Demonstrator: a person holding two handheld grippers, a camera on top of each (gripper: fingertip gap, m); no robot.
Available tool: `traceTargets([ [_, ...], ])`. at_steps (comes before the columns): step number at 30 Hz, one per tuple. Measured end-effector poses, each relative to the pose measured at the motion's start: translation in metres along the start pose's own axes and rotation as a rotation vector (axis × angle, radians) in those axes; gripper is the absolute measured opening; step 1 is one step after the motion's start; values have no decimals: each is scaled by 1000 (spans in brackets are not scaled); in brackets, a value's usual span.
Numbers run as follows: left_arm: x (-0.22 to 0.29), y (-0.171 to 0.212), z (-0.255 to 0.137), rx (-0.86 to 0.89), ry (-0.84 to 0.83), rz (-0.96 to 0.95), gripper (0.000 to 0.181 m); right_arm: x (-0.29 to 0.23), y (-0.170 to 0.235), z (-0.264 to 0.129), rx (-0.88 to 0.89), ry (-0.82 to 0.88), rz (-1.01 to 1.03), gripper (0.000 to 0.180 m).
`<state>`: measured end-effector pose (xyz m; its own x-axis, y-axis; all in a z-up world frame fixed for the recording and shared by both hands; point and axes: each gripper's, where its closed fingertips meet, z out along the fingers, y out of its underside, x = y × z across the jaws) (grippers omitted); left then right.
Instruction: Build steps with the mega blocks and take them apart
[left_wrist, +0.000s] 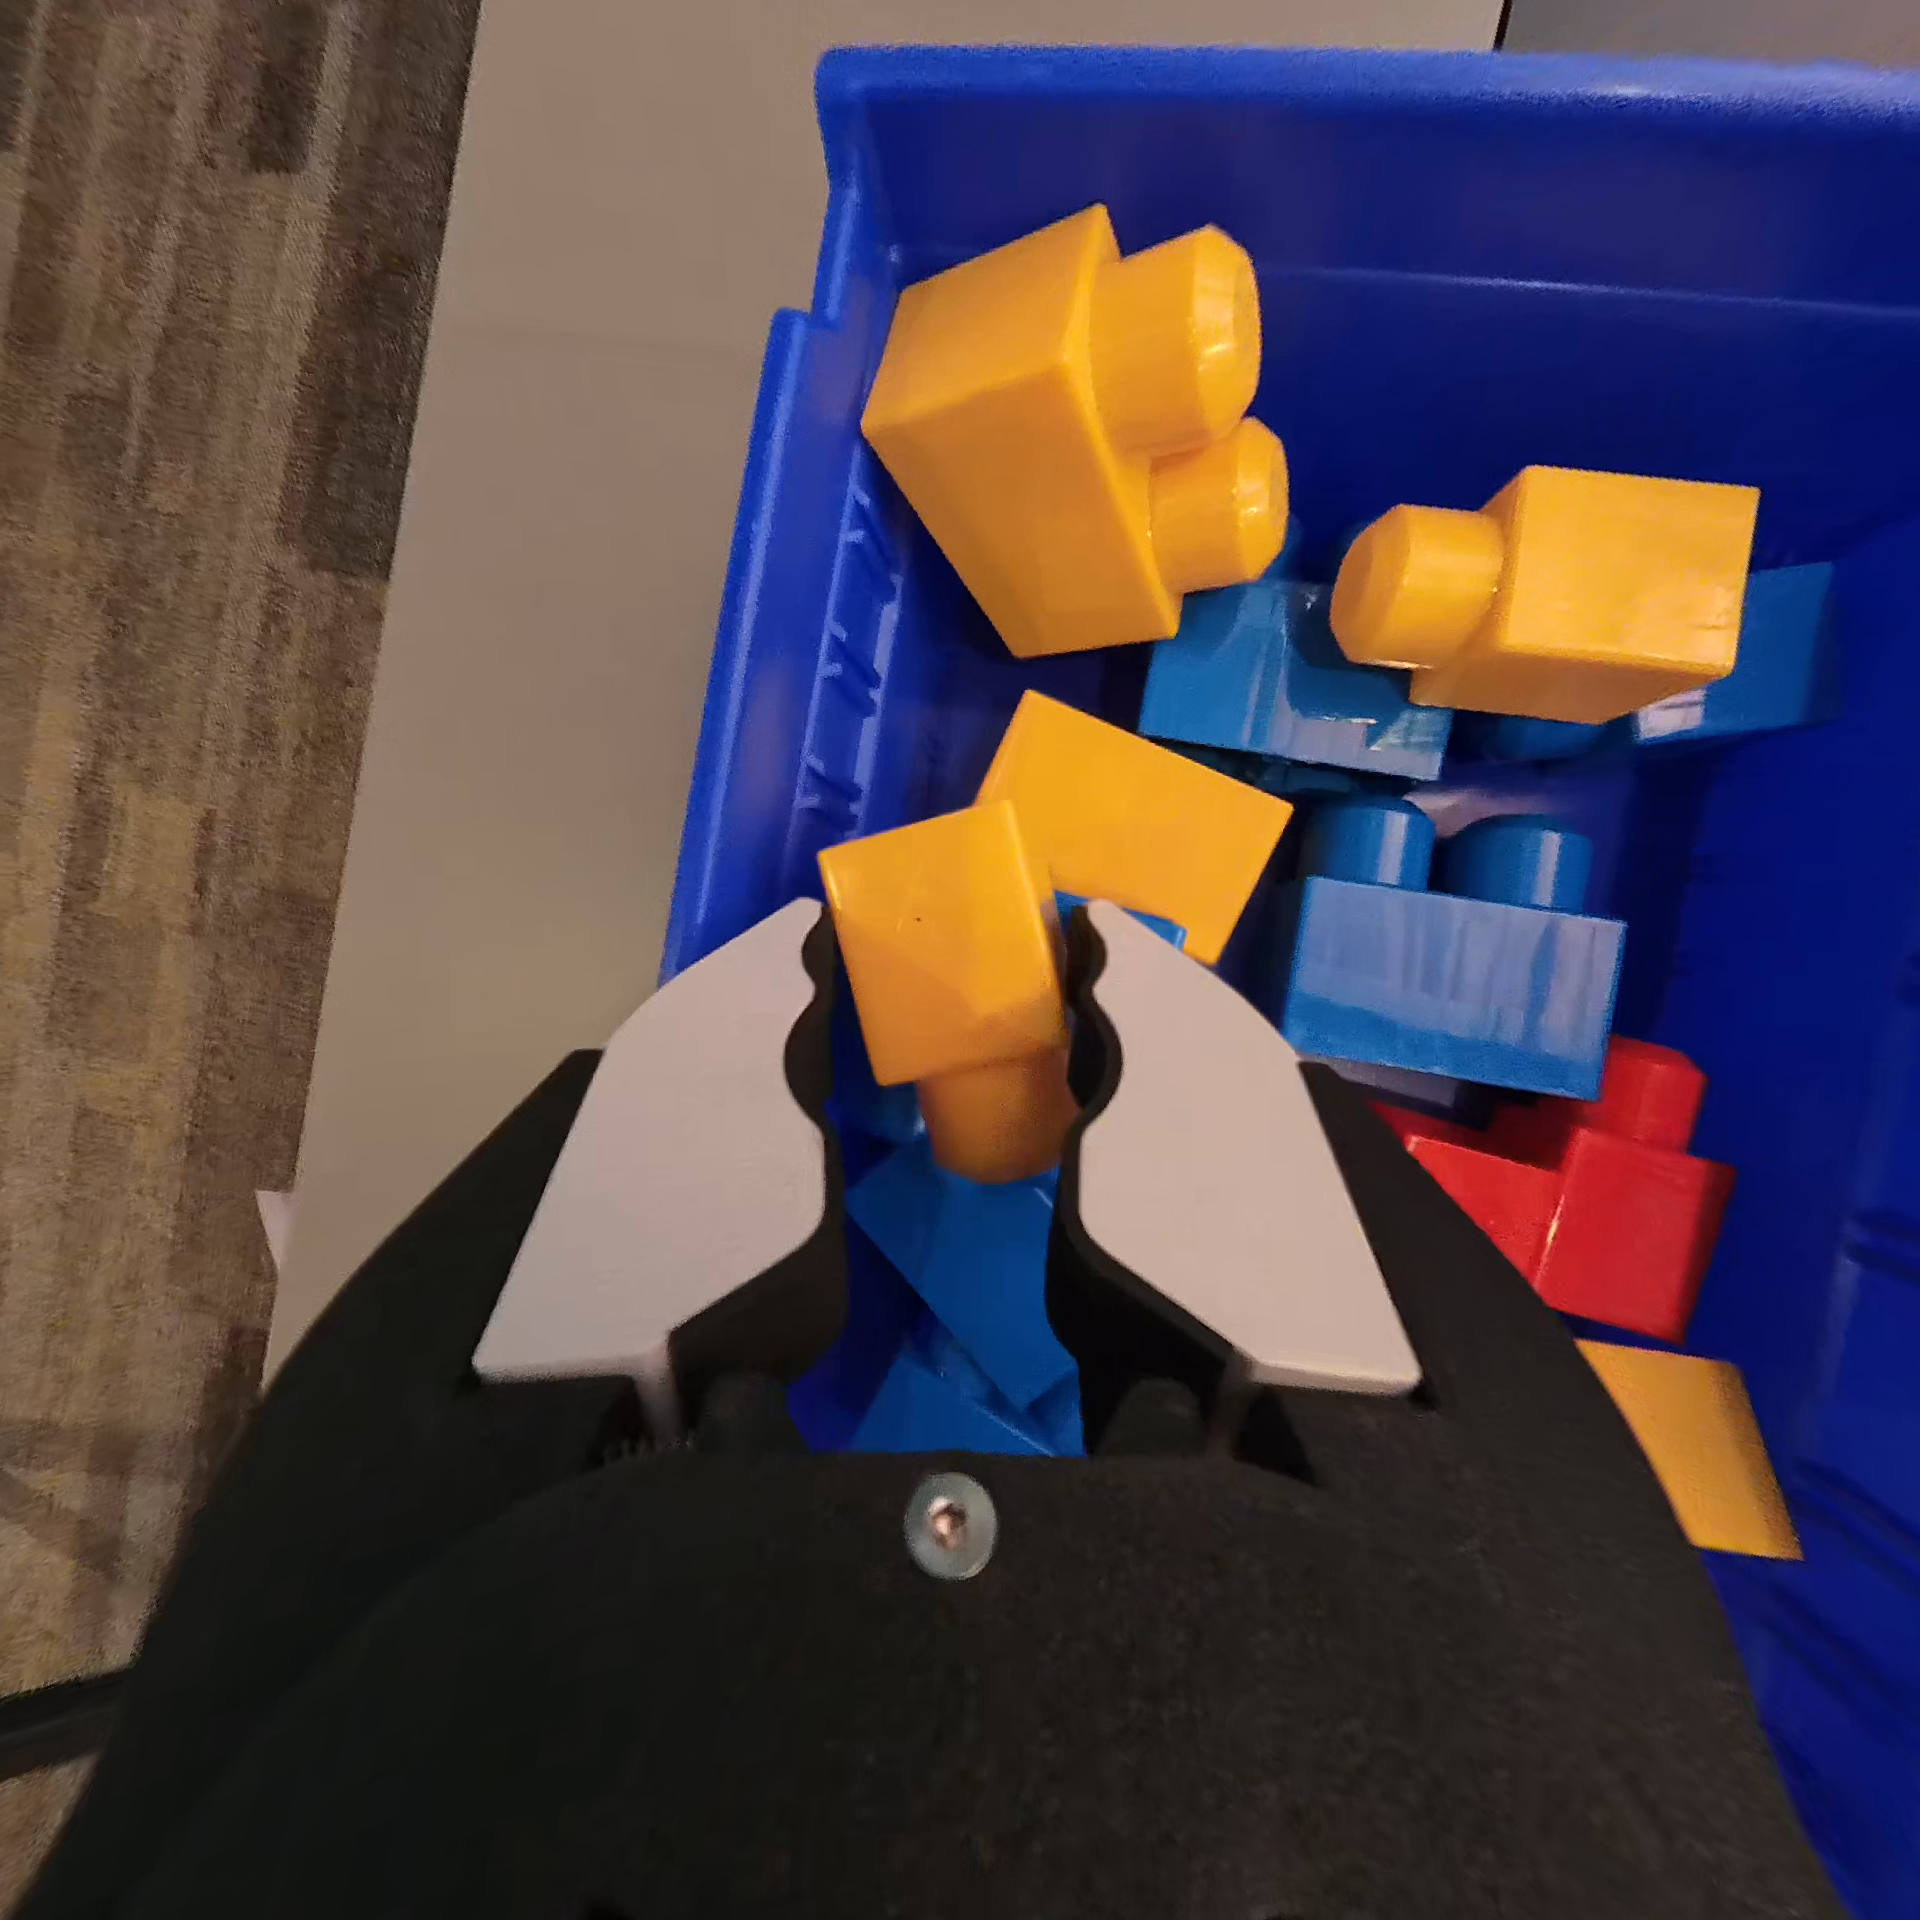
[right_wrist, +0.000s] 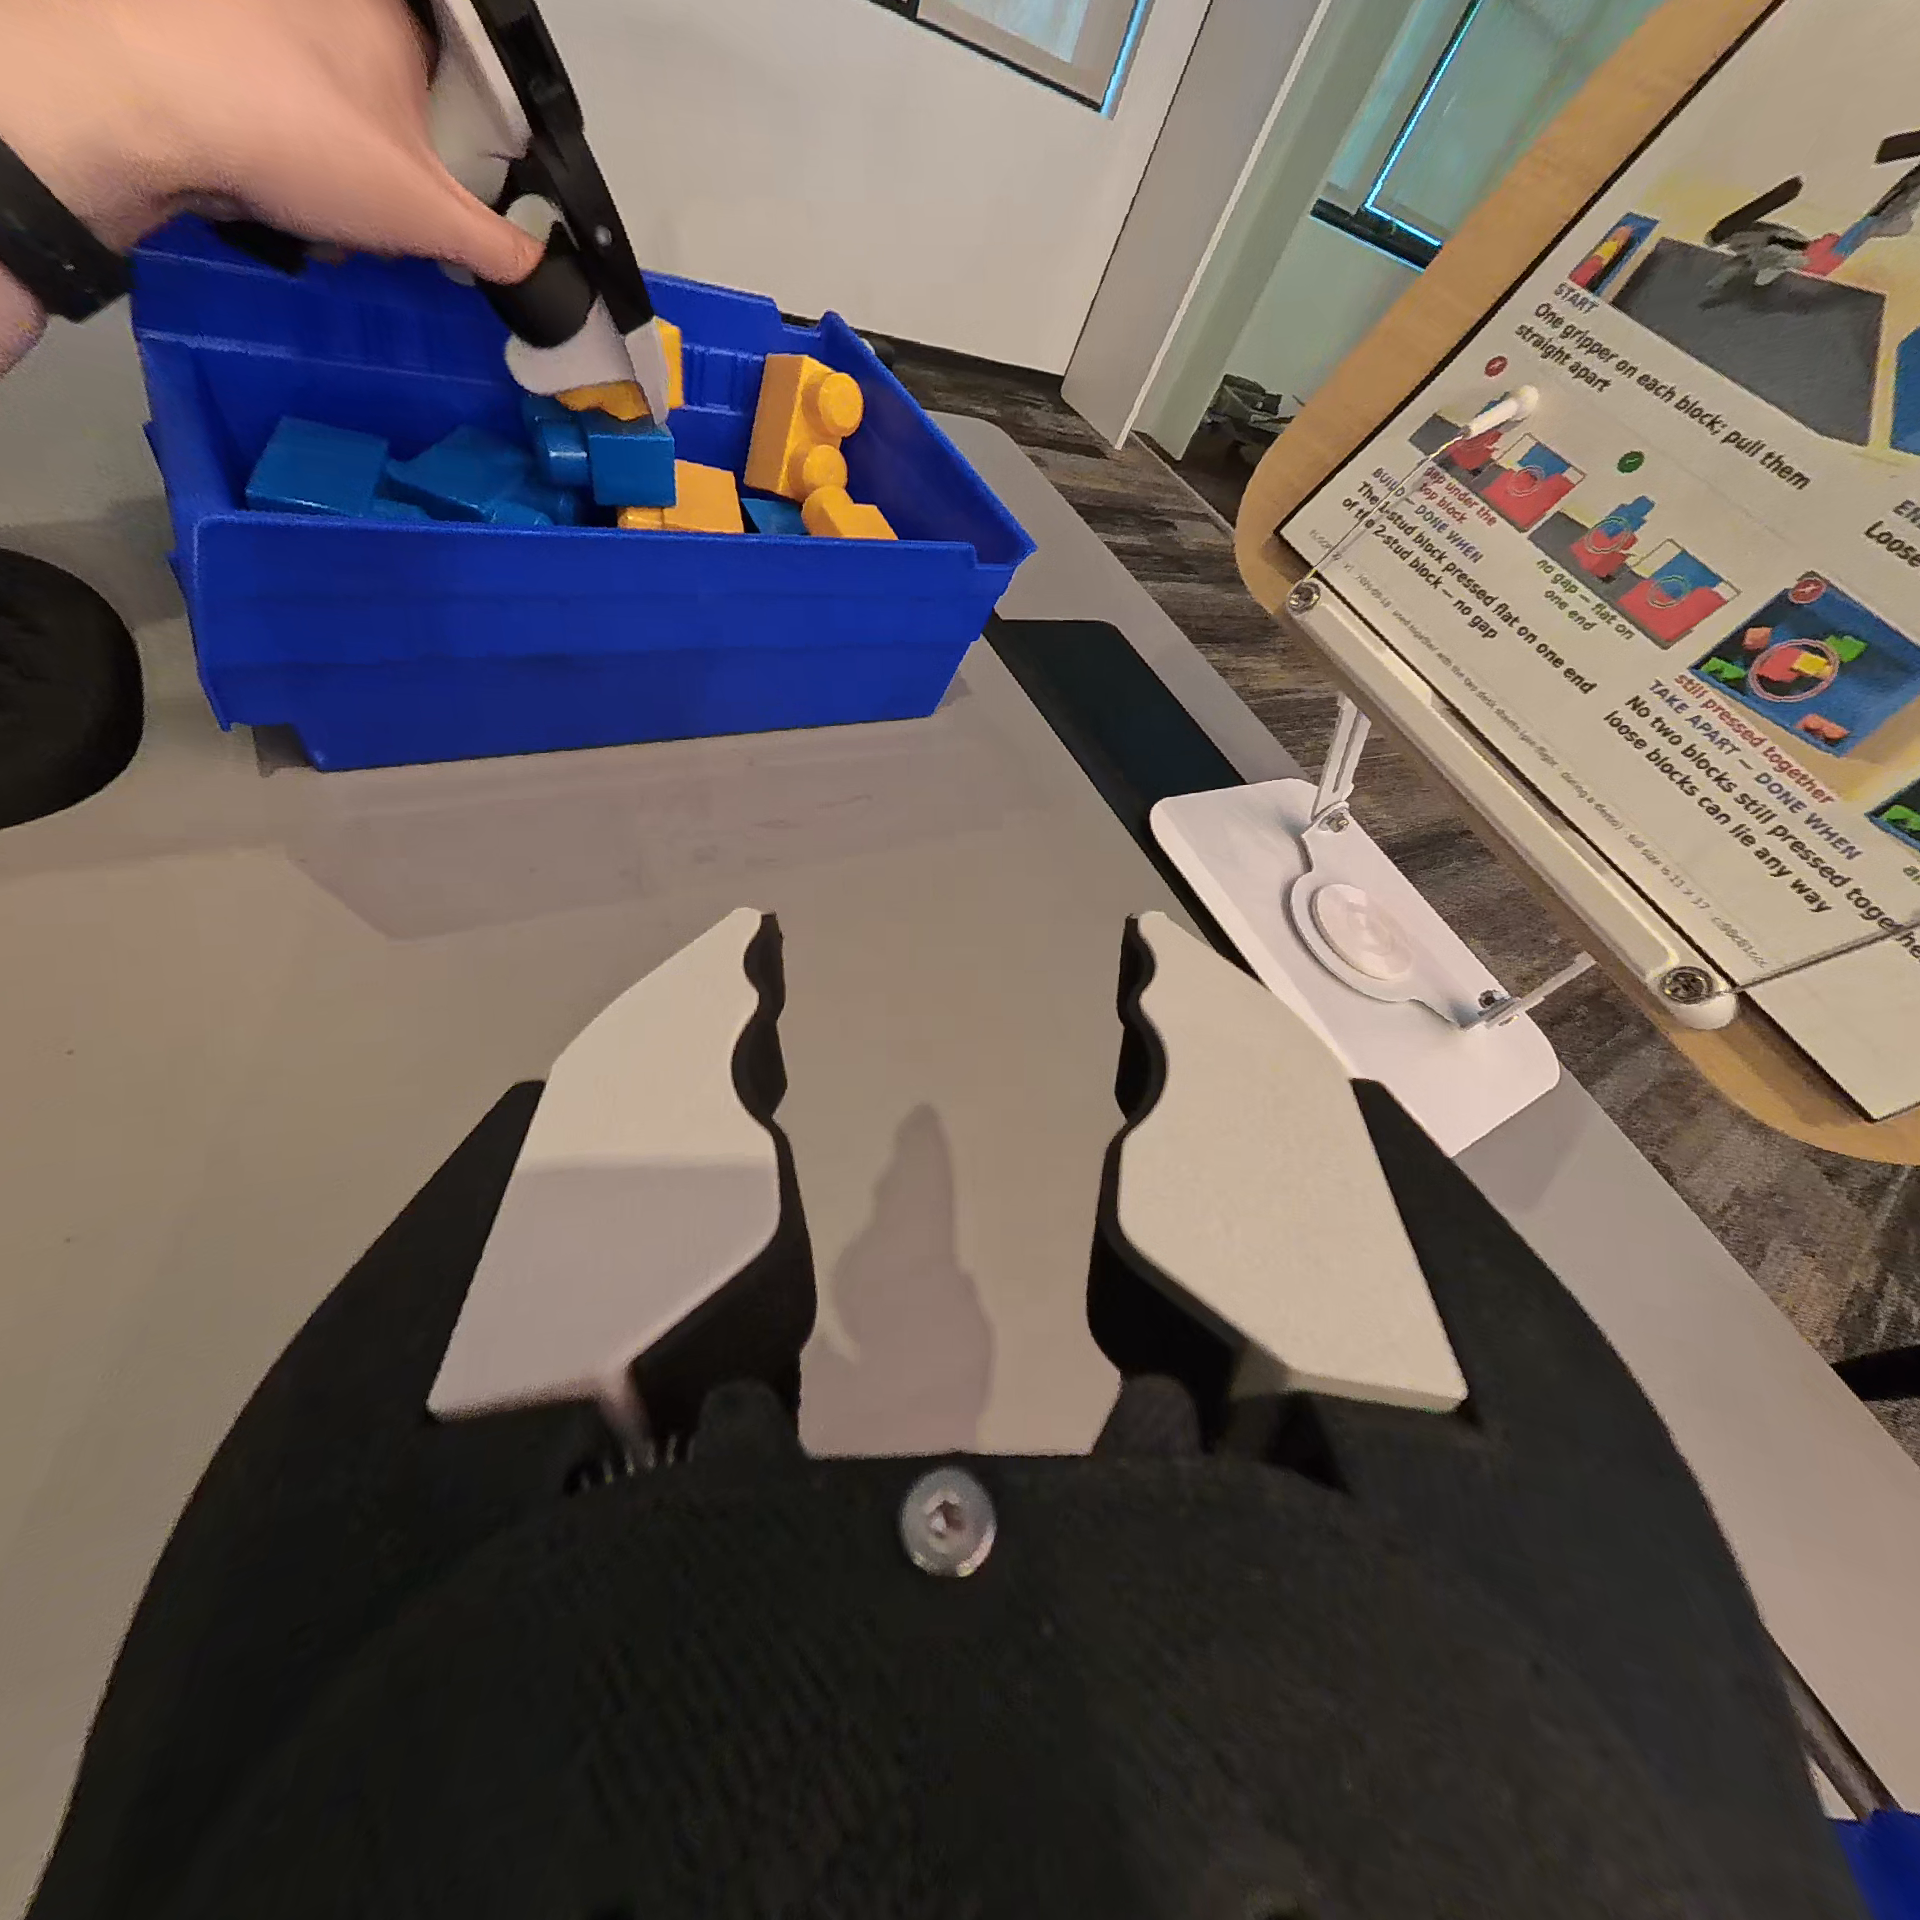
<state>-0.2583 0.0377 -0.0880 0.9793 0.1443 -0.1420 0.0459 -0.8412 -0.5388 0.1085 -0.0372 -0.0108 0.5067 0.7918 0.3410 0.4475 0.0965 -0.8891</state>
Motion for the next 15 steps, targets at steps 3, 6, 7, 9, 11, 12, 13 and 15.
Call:
traceTargets([
  [3,0,1,-4,-12,26,16,42,-1,1,1,-6,-1,-5,63],
  [6,-2,-9,-28,49,62,13,41,-2,3,2,-12,-6,-6,63],
  [7,3,-14,-40,89,107,17,41,-1,3,2,-12,-5,-8,63],
  [9,34,-31,-77,223,334,0,41,-2,1,2,1,-5,-17,63],
  [11,87,-43,-133,356,713,20,42,-5,-7,-1,46,-6,-43,63],
  [12,112,-42,-162,388,905,46,42,-7,-14,-4,81,-6,-70,63],
  [13,135,-37,-188,396,1072,78,42,-11,-21,-7,121,-6,-112,63],
  [15,172,-24,-223,366,1313,152,41,-21,-35,-16,192,3,-241,62],
])
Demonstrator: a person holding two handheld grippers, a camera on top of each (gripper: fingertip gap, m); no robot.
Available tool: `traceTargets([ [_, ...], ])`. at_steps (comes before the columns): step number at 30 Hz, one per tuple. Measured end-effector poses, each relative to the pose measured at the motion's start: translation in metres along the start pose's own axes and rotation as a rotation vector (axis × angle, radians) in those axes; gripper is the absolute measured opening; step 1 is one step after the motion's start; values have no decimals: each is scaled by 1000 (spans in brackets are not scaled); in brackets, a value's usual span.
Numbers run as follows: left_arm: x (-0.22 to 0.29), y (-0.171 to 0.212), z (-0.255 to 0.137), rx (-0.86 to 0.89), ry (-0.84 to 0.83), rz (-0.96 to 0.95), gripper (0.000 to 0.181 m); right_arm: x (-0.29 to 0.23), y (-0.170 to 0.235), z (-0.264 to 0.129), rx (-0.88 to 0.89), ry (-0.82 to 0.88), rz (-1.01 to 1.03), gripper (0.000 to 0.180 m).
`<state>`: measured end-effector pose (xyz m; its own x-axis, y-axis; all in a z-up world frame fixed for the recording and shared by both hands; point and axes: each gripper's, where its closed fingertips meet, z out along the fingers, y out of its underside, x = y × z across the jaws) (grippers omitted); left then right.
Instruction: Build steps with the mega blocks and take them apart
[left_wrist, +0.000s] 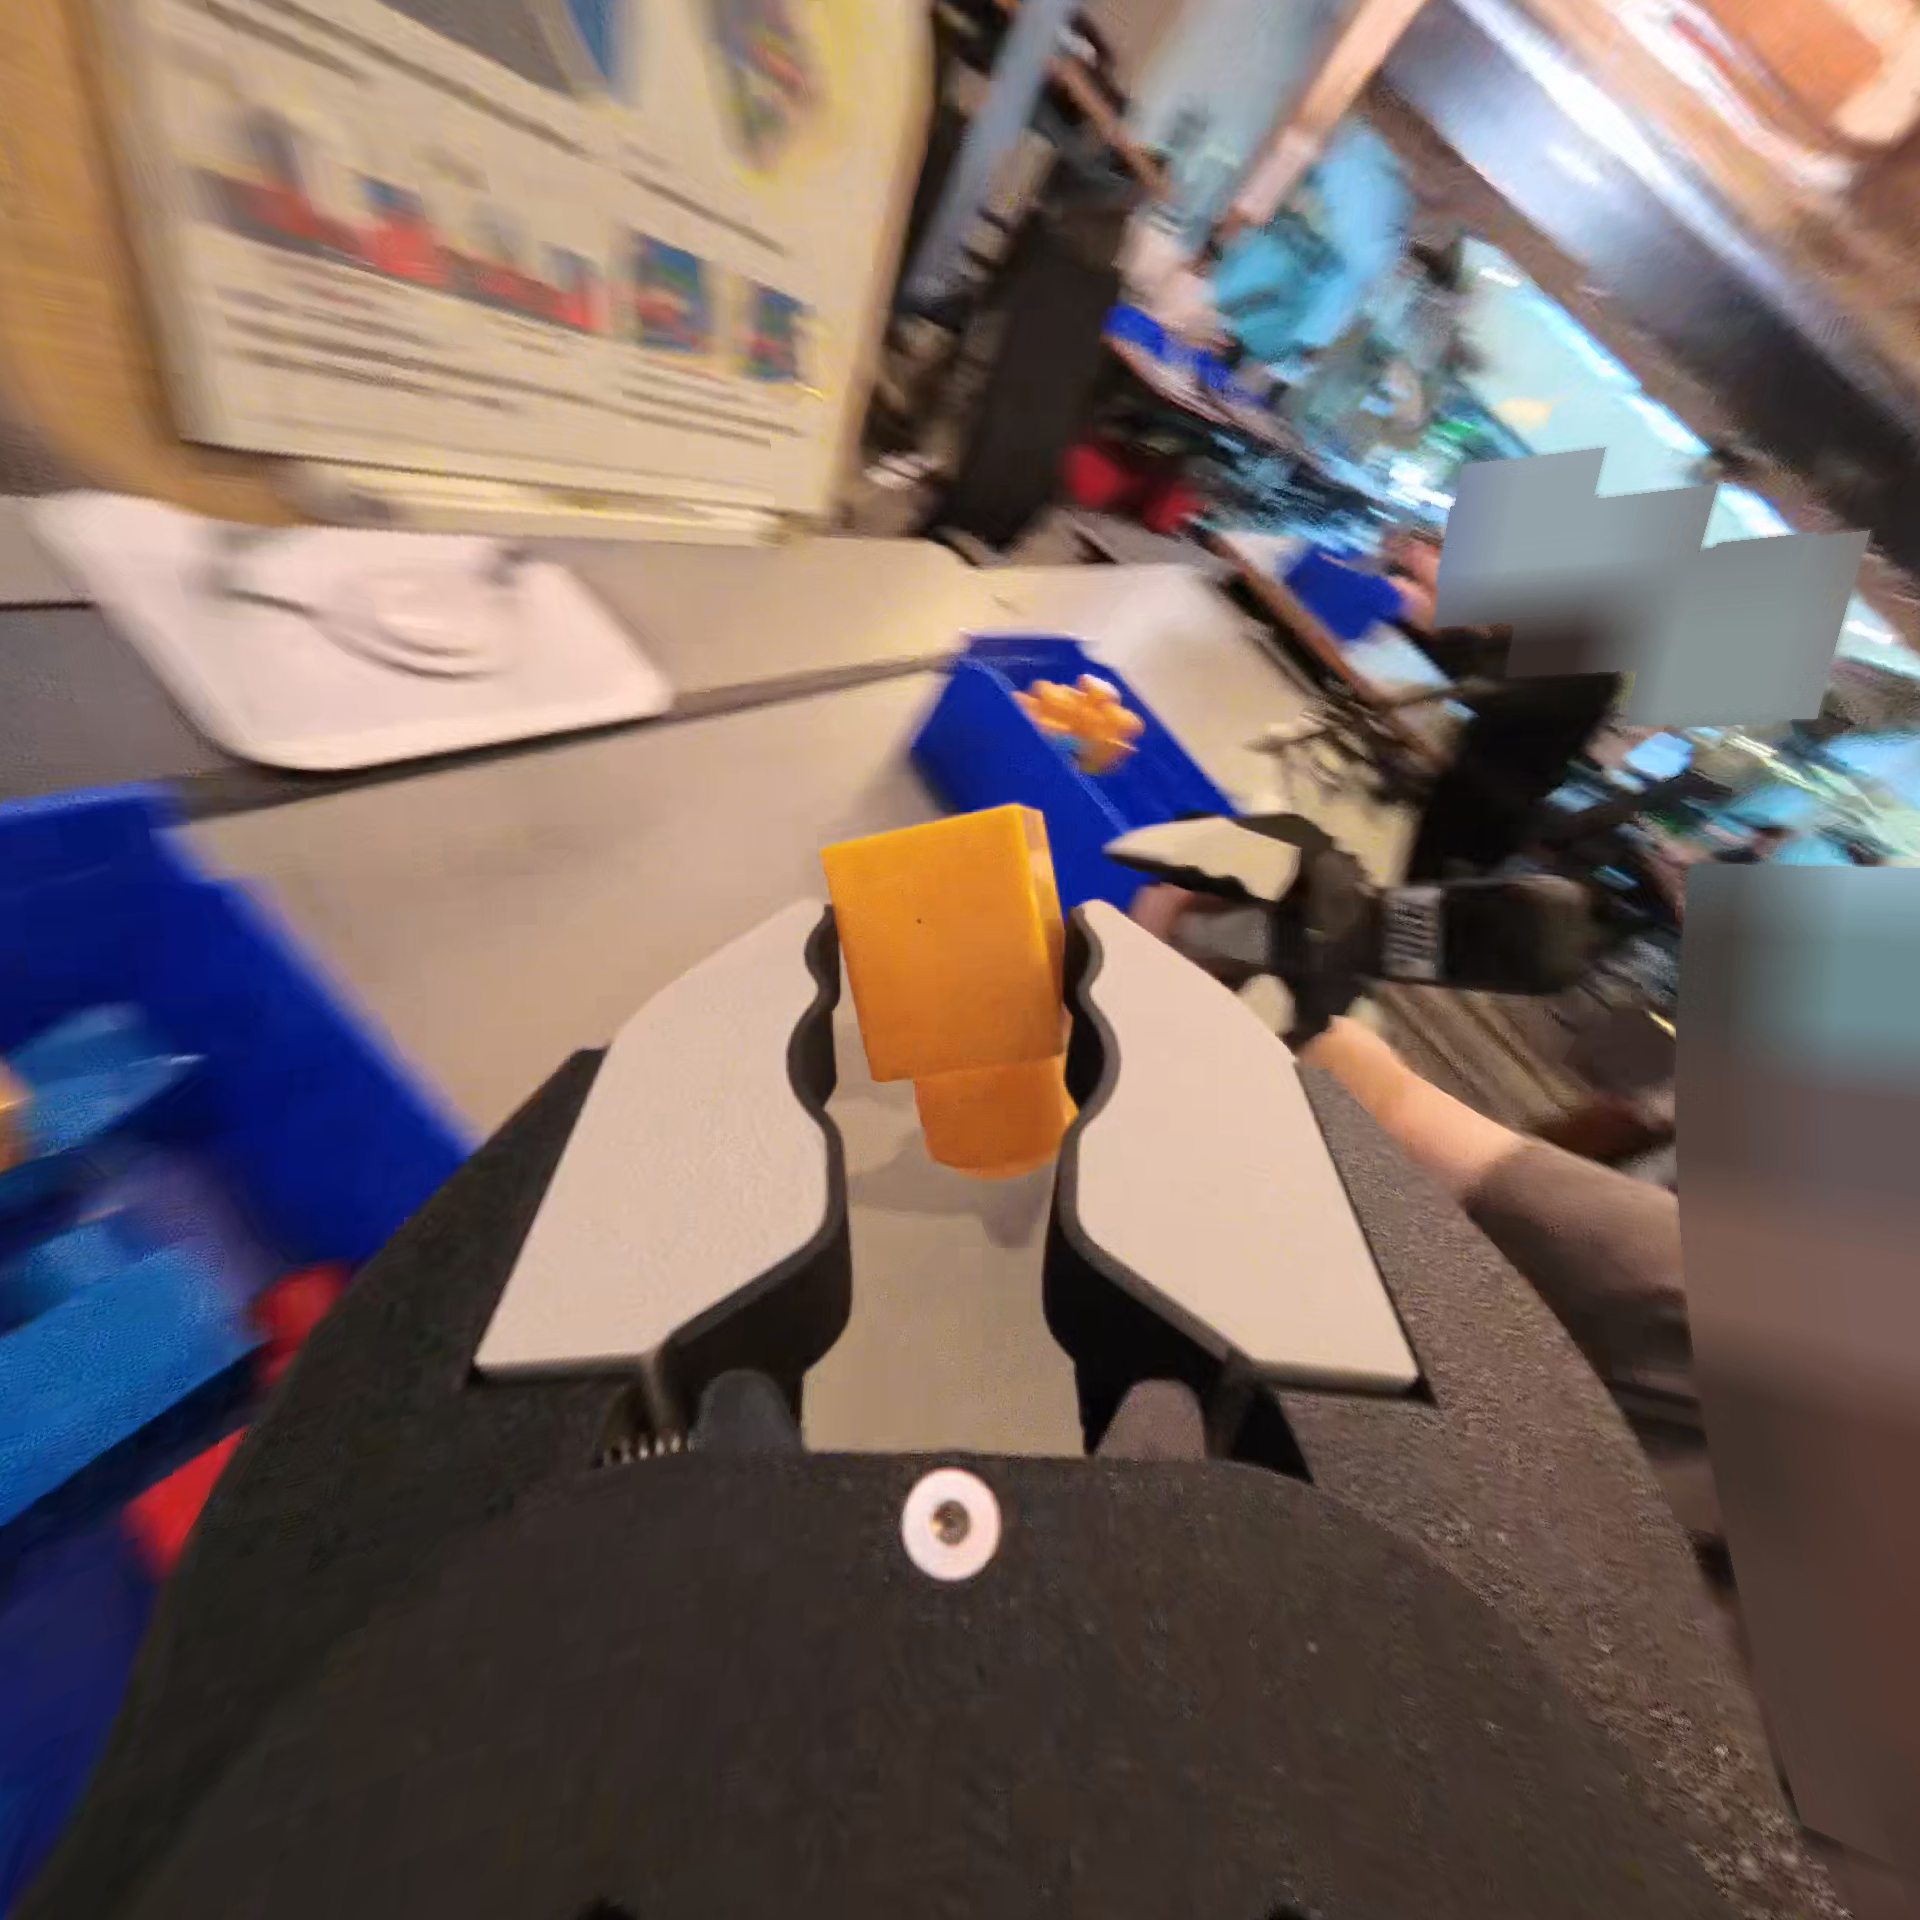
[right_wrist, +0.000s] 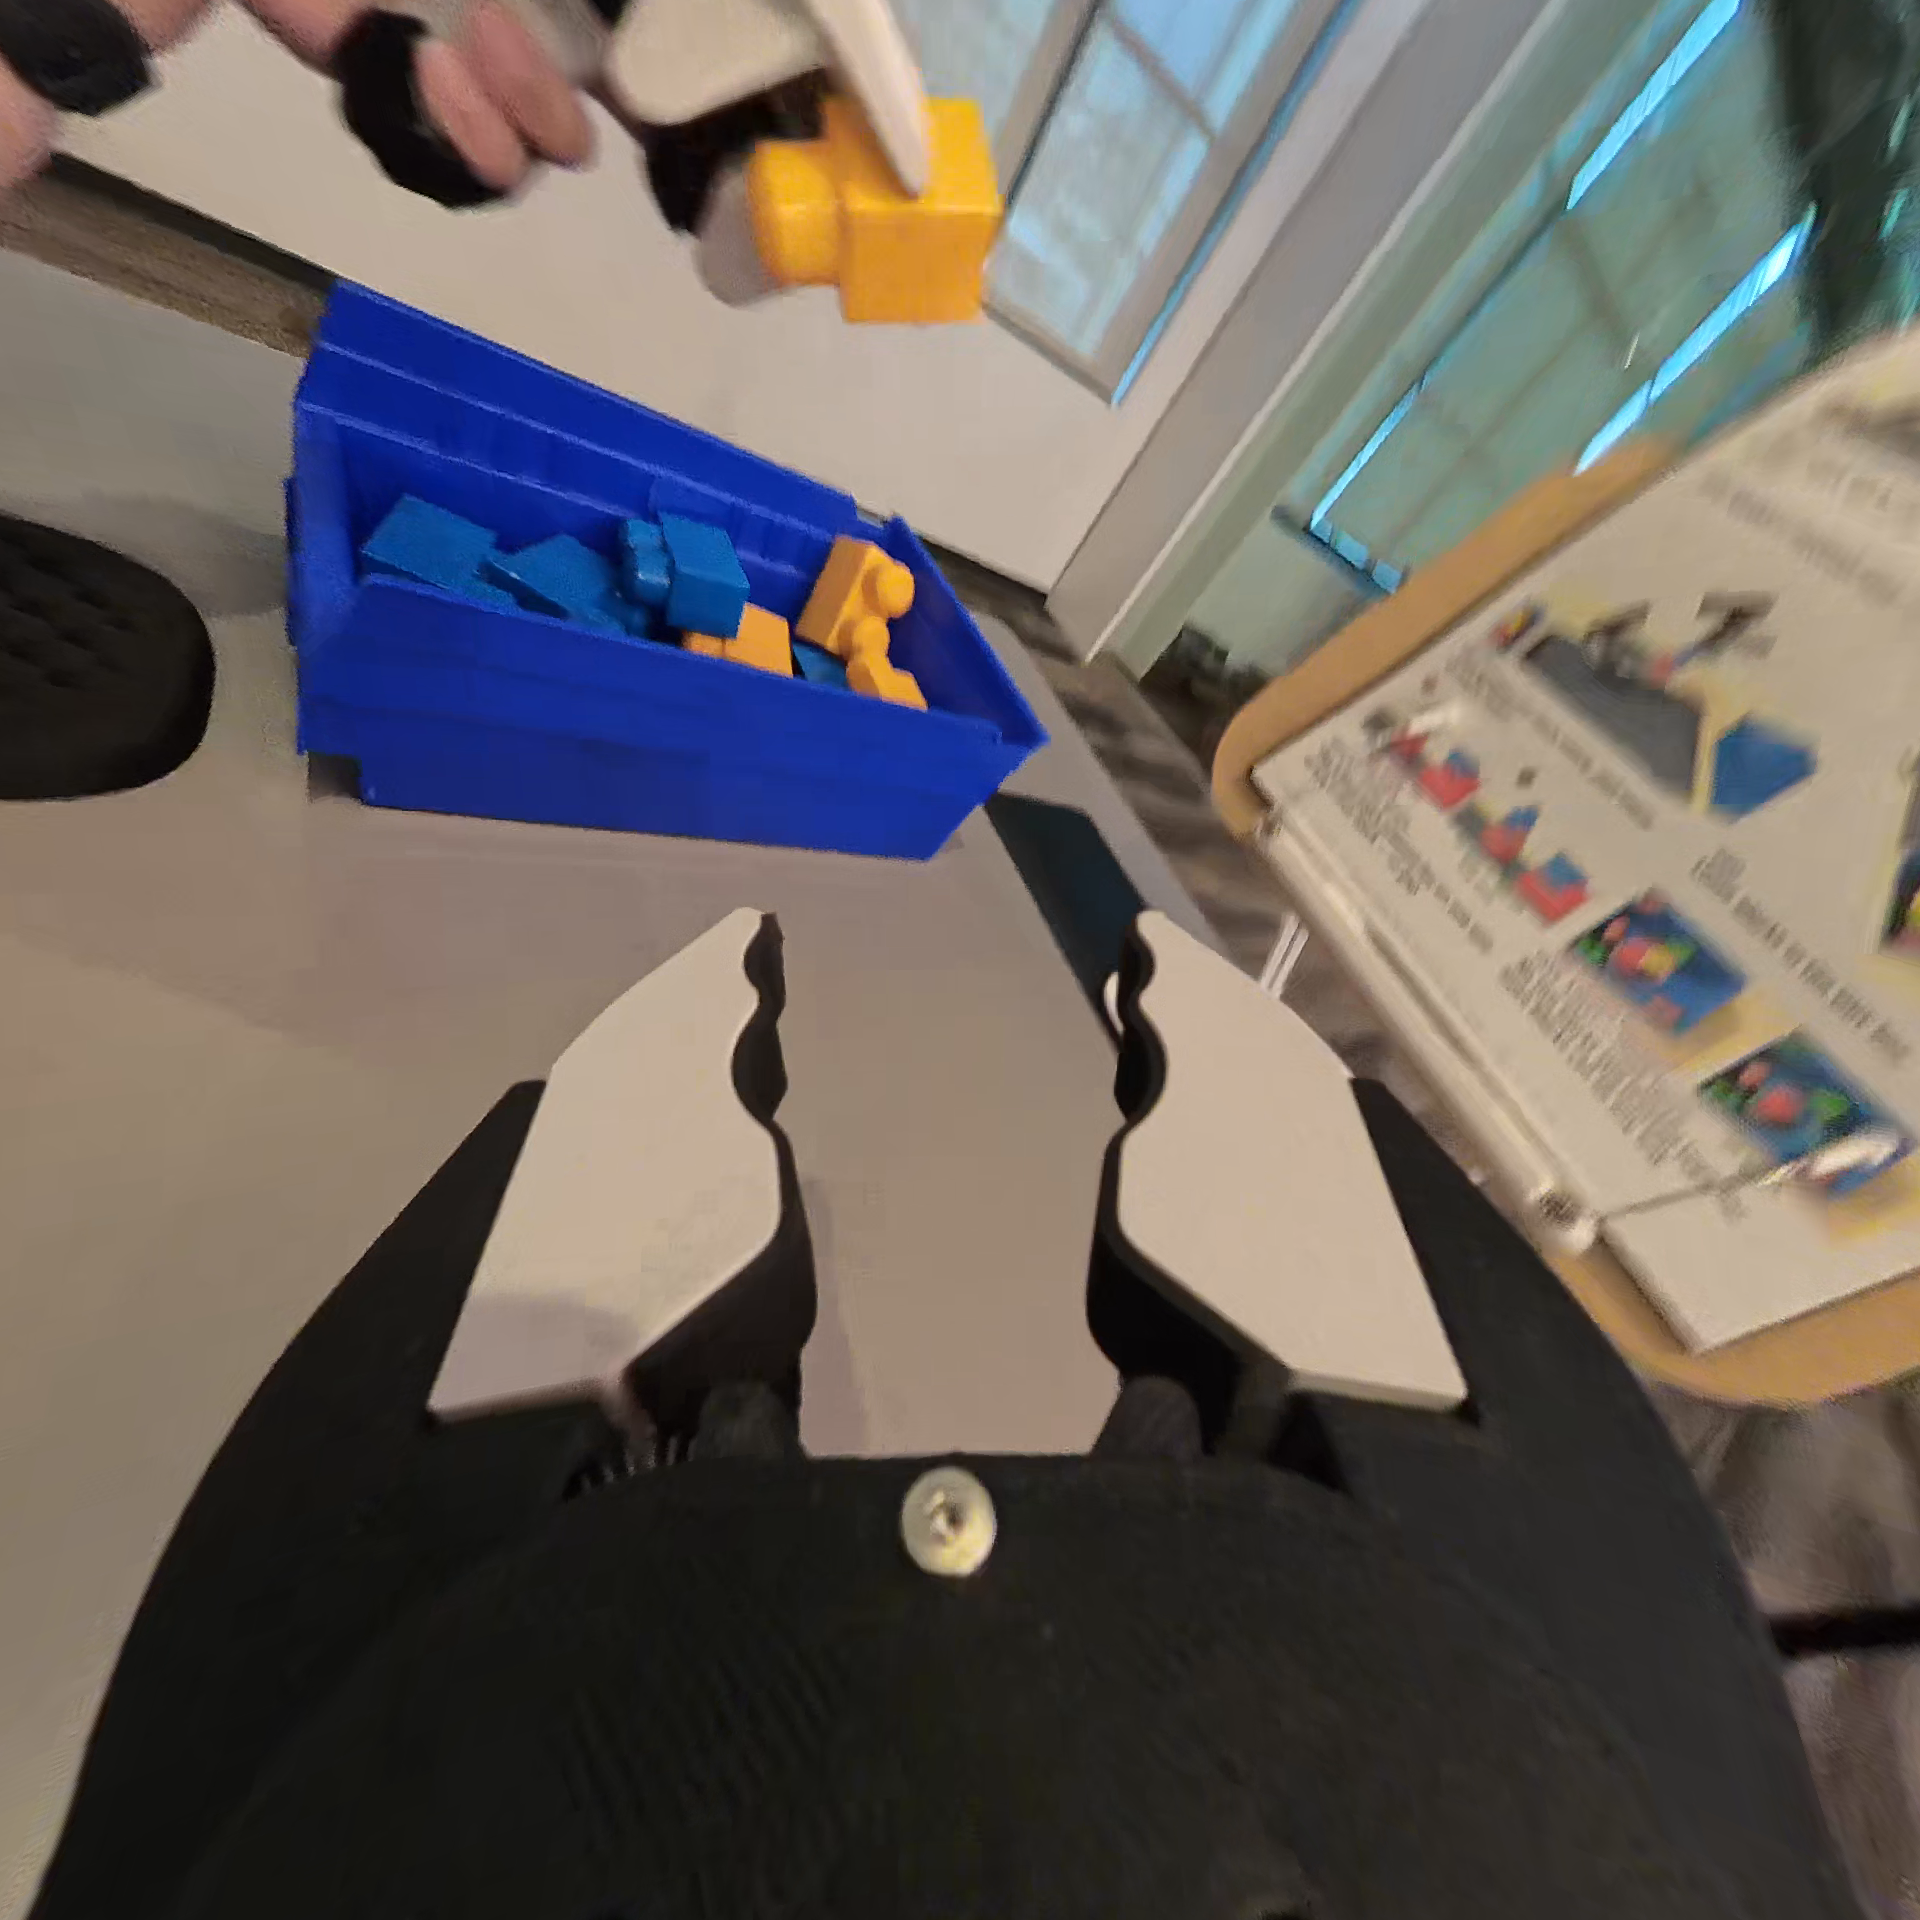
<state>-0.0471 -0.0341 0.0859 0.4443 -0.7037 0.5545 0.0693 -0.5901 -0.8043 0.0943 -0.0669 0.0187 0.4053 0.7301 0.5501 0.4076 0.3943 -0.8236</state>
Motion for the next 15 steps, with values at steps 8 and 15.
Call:
traceTargets([
  [8,53,43,91,-179,386,-192,41,-27,-38,-20,105,123,-519,63],
  [15,66,54,126,-157,447,-289,41,-10,-39,-23,107,193,-457,71],
])
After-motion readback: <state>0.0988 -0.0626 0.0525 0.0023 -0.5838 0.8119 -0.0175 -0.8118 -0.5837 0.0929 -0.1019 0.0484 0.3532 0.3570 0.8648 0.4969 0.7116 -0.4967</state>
